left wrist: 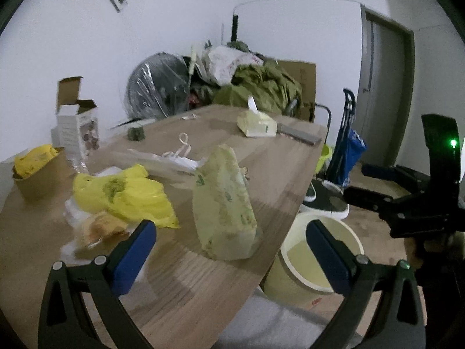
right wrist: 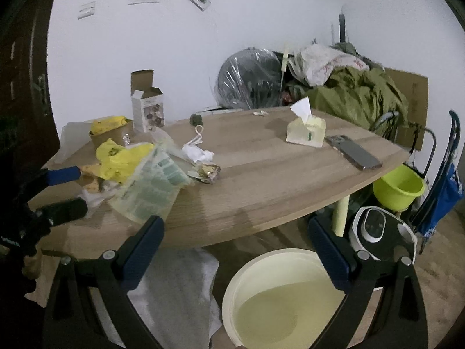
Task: Collect trash
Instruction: 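Grasp the green-printed snack bag with the left tool while the right tool approaches the foil wrapper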
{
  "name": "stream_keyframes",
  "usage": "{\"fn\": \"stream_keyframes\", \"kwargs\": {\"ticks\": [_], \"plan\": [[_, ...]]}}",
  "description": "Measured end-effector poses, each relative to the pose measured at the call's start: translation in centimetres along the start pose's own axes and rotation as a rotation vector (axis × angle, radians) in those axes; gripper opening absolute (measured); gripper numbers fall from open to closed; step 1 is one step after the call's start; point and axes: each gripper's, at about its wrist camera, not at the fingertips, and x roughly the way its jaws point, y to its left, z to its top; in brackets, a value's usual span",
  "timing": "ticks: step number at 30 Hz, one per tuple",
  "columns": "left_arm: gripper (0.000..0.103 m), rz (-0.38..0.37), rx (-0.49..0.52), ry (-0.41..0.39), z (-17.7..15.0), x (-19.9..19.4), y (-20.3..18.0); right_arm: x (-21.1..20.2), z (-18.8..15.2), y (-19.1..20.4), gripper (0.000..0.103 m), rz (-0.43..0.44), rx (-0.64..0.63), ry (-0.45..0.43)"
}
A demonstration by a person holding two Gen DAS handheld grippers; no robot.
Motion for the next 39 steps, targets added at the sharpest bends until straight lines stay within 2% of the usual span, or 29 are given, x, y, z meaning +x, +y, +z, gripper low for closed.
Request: {"fn": "stream_keyframes", "kwargs": {"ticks": [4, 10, 13, 15, 20, 32, 39], "plan": [[0.092, 0.012, 0.005, 0.057, 0.4, 2.9, -0.3, 1.9, -0.2, -1.5, 0.099, 0.007, 0.02, 0.037], [0.07, 0.019, 0.003, 0.121, 0.5, 6.0, -0.4, 4.0, -0.3, -3.5, 0.099, 0.003, 0.044, 0.077], [0.056, 0.021, 0.012, 0.14, 0.6, 6.6, -0.4, 5.0, -0.1, -4.2, 0.099, 0.002, 0.055, 0.089], [0.033, 0.021, 0.005, 0.162, 0.5, 6.9, -0.3, 5.6, 0.2, -4.6, 0.099, 0.002, 0.057, 0.092], [0.013, -0.005, -0.022, 0.15, 1.1, 6.7, 0.2, 6.5, 0.5, -4.7, 0.099, -0.016, 0.025, 0.114], [0.005, 0.018, -0.042, -0.043, 3.2, 1.2, 2.6, 10.0, 2.0, -1.9, 0.099, 0.035, 0.02, 0.114], [0.005, 0.081, -0.073, -0.125, 3.9, -1.7, 5.0, 12.4, 3.1, 0.9, 0.099, 0.086, -0.018, 0.119]]}}
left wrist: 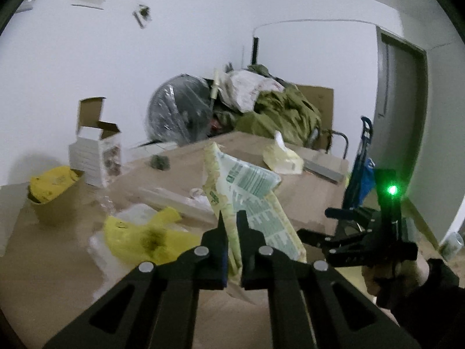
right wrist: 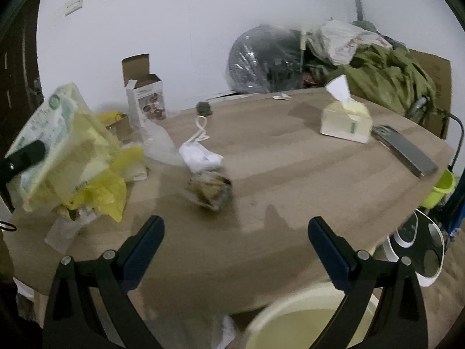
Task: Collect trash
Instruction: 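Grasp the green-printed snack bag with the left tool while the right tool approaches the foil wrapper, then grasp the crumpled foil wrapper with the right tool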
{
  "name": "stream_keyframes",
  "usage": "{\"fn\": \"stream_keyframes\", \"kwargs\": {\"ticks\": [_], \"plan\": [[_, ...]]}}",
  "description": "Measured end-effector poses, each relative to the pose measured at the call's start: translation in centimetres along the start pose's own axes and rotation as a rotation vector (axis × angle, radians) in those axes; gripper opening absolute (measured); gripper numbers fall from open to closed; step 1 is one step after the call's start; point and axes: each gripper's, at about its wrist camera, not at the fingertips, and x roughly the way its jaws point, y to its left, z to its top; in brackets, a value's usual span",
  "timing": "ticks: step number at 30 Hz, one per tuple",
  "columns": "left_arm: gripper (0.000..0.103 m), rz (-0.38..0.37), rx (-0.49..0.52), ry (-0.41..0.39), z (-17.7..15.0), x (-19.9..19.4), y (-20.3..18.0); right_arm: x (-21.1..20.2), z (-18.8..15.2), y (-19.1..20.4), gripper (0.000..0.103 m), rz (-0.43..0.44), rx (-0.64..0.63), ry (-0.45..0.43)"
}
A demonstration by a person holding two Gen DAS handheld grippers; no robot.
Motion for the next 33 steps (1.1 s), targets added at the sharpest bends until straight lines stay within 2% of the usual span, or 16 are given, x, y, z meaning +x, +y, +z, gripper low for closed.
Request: {"fn": "stream_keyframes", "kwargs": {"ticks": [3, 5, 8, 15, 23, 28, 33], "plan": [[0.005, 0.036, -0.014, -0.021, 0.4, -0.7, 1.4, 1.6, 0.7, 0.9, 0.096, 0.022, -0.019, 0.009], [0.005, 0.065, -0.022, -0.035, 0.6, -1.1, 2.2, 2.5, 1.0, 1.3, 0.089, 0.034, -0.017, 0.016], [0.005, 0.095, -0.04, -0.043, 0.6, -1.6, 3.6, 4.0, 1.5, 1.7, 0.085, 0.04, -0.015, 0.032], [0.005, 0.115, -0.074, -0.042, 0.0, -2.0, 5.2, 6.5, 2.4, 2.8, 0.072, 0.035, -0.017, 0.06], [0.005, 0.12, -0.081, -0.035, -0.3, -1.7, 5.8, 7.3, 2.3, 2.5, 0.039, 0.014, -0.016, 0.087], [0.005, 0.123, -0.064, -0.033, -0.3, -1.8, 5.4, 6.1, 2.2, 2.5, 0.032, 0.004, -0.015, 0.069], [0.005, 0.109, -0.041, -0.042, -0.3, -2.3, 4.4, 4.4, 1.9, 2.3, 0.01, 0.004, -0.028, 0.038]]}}
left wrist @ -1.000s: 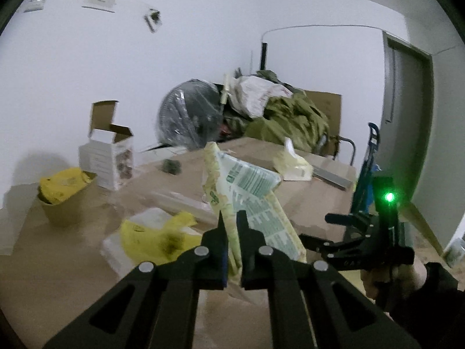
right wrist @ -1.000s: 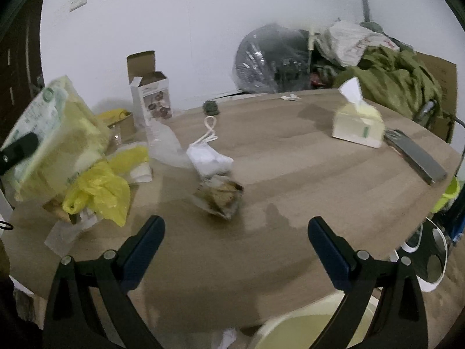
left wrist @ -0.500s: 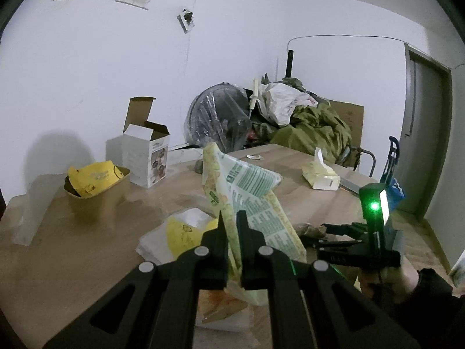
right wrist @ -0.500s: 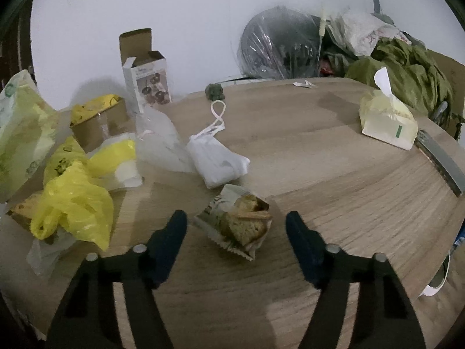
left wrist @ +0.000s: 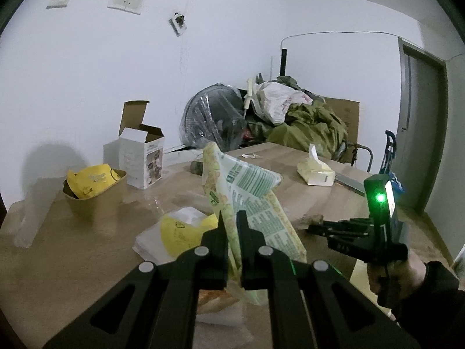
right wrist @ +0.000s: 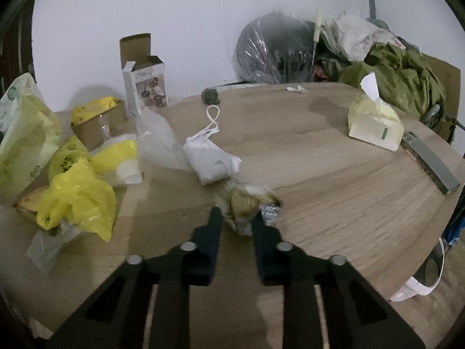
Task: Collect trash
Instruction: 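Grasp the crumpled foil wrapper with the right tool, then drop the foil wrapper and snack bag into the cream bucket with both tools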
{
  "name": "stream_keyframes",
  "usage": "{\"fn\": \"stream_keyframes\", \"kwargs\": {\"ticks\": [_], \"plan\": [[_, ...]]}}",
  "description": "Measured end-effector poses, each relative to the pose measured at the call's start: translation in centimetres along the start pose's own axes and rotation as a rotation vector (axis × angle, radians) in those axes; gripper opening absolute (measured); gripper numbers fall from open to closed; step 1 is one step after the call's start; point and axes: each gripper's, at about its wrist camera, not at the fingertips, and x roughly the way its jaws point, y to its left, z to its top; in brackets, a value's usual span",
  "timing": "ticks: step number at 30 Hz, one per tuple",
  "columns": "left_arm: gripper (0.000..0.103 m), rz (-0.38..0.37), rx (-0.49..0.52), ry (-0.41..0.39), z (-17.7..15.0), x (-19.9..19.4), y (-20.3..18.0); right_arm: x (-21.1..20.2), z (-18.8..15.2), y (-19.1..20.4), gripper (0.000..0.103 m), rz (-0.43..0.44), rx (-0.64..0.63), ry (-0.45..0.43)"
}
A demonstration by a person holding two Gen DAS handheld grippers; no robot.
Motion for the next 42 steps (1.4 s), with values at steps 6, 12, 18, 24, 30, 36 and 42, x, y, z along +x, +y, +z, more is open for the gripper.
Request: {"fn": "stream_keyframes", "kwargs": {"ticks": [6, 12, 18, 24, 30, 36, 42], "plan": [[0.005, -0.01, 0.014, -0.009, -0.2, -0.7, -1.4, -2.0, -0.6, 0.1, 0.006, 0.009, -0.034, -0.041], [0.005, -0.028, 0.024, -0.005, -0.3, -0.7, -2.2, -4.1, -0.4, 0.1, 0.006, 0.011, -0.046, -0.077], [0.005, -0.071, 0.049, 0.008, -0.7, -0.4, -4.0, -6.7, -0.9, -1.0, 0.006, -0.013, -0.031, -0.105], [0.005, -0.127, 0.076, 0.011, -1.3, -0.5, -6.0, -9.4, -2.7, -3.0, 0.006, -0.071, -0.01, -0.098], [0.005, -0.187, 0.111, 0.018, -1.8, -0.3, -8.4, -11.5, -5.7, -5.3, 0.006, -0.125, 0.022, -0.052], [0.005, -0.243, 0.144, 0.041, -2.5, 0.3, -11.0, -12.4, -9.1, -7.2, 0.006, -0.158, 0.082, 0.004], [0.005, -0.306, 0.188, 0.067, -3.0, 1.3, -13.8, -12.4, -12.2, -8.9, 0.006, -0.134, 0.163, 0.07]]}}
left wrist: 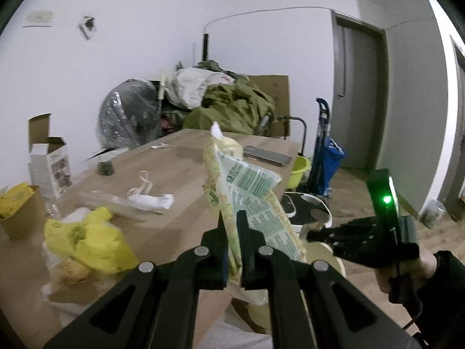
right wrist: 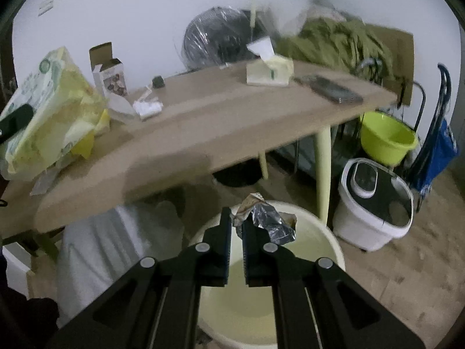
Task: Collect trash
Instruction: 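Drop the foil wrapper and snack bag into the cream bucket with both tools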
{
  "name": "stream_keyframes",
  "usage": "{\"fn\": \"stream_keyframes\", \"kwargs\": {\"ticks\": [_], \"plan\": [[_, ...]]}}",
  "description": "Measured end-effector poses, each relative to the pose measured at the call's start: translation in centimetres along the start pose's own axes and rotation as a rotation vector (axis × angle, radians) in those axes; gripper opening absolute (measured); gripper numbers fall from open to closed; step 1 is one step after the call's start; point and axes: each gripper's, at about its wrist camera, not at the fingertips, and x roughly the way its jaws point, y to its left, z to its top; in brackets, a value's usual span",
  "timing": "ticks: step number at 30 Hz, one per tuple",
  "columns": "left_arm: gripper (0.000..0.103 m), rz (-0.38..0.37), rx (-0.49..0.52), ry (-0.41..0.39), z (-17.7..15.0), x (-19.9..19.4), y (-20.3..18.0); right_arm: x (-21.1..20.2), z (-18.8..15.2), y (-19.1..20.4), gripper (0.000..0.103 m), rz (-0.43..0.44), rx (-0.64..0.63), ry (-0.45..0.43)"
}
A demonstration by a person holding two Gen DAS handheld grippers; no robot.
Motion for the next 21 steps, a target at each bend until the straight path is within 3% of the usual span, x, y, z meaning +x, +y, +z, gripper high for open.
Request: {"fn": "stream_keyframes", "kwargs": {"ticks": [6, 8, 11, 21], "plan": [[0.005, -0.045, 0.029, 0.034, -0.3, 1.8, -1.8, 0.9, -2.0, -0.8, 0.011, -0.006, 0.021, 0.058], [0.005, -0.056, 0.037, 0.05, -0.4, 2.6, -2.4, 0.8, -2.5, -1.2, 0.029, -0.004, 0.027, 0.065], [0.005, -0.076, 0.052, 0.08, -0.6, 3.8, -3.3, 0.4, -2.8, -1.8, 0.044, 0.0, 0.048, 0.064], [0.005, -0.138, 0.108, 0.177, -1.5, 7.5, -6.0, -0.6, -4.1, -4.2, 0.045, -0.042, 0.113, 0.062]]}}
